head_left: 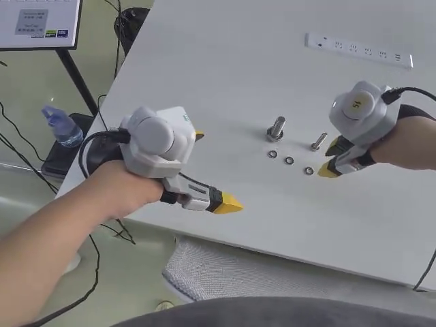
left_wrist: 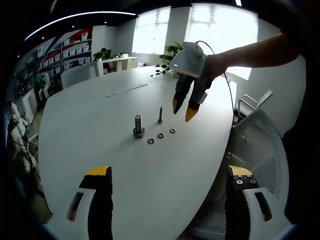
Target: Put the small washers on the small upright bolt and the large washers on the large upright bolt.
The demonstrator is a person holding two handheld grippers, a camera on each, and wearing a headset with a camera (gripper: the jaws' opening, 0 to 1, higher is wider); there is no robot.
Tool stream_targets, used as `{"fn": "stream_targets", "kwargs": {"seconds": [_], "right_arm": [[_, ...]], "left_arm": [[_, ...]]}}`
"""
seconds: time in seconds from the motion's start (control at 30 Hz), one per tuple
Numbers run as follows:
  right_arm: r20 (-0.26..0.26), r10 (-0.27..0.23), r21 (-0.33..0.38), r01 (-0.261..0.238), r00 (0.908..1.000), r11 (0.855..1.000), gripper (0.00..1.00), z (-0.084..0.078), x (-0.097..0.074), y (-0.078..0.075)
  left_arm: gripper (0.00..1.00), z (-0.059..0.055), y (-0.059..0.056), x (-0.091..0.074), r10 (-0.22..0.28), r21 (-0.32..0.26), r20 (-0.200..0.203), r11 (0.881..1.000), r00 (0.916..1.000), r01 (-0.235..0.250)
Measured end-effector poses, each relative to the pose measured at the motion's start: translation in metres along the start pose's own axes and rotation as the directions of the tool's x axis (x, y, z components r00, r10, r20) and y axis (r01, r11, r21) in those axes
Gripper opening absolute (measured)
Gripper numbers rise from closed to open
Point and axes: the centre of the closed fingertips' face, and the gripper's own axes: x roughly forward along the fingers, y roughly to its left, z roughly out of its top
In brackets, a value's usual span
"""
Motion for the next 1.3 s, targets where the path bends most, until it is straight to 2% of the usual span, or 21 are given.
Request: {"fn": "stream_targets", "kwargs": {"seconds": [0.23,0.3,0.47,0.6,0.73,0.87,0.93,1.03,1.3], "right_arm": [[0.019,-0.008,0.008,0.008,0.9998,1.000,0.30,0.002,0.008,0.000],[0.021,-0.016,-0.001,0.016,0.9997,1.000,0.30,0.002,0.011,0.000],[0.024,-0.026,0.002,0.026,0.9994,1.000,0.29,0.003,0.021,-0.003],[0.032,-0.020,0.013,0.019,0.9993,1.000,0.29,0.005,0.029,-0.005],[0.030,-0.027,0.016,0.027,0.9992,1.000,0.28,0.005,0.036,-0.009],[0.016,-0.022,0.004,0.022,0.9996,1.000,0.28,0.001,0.043,-0.009],[0.015,-0.026,0.007,0.026,0.9995,1.000,0.28,0.000,0.045,-0.011],[0.021,-0.027,0.010,0.027,0.9994,1.000,0.28,0.000,0.045,-0.012],[0.009,-0.032,-0.002,0.032,0.9994,0.999,0.27,0.001,0.048,-0.012]], "left_arm": [[0.94,-0.001,0.001,0.000,0.004,-0.002,-0.011,1.000,0.9999,-0.004],[0.94,0.001,-0.001,0.000,0.003,-0.008,0.000,1.000,1.0000,-0.003],[0.92,0.001,-0.004,0.002,0.001,-0.009,-0.005,1.000,1.0000,-0.001],[0.92,0.001,0.000,-0.001,0.002,-0.026,0.002,1.000,1.0000,-0.002],[0.90,-0.002,0.003,-0.003,0.005,-0.014,-0.017,1.000,0.9999,-0.005],[0.89,-0.003,0.005,-0.005,0.007,-0.023,-0.016,1.000,0.9999,-0.008],[0.88,-0.004,0.005,-0.005,0.011,-0.023,-0.021,1.000,0.9997,-0.011],[0.88,0.001,0.004,-0.006,0.017,-0.036,-0.004,0.999,0.9999,-0.017],[0.86,-0.002,-0.003,-0.003,0.012,-0.057,-0.005,0.998,0.9999,-0.012]]}}
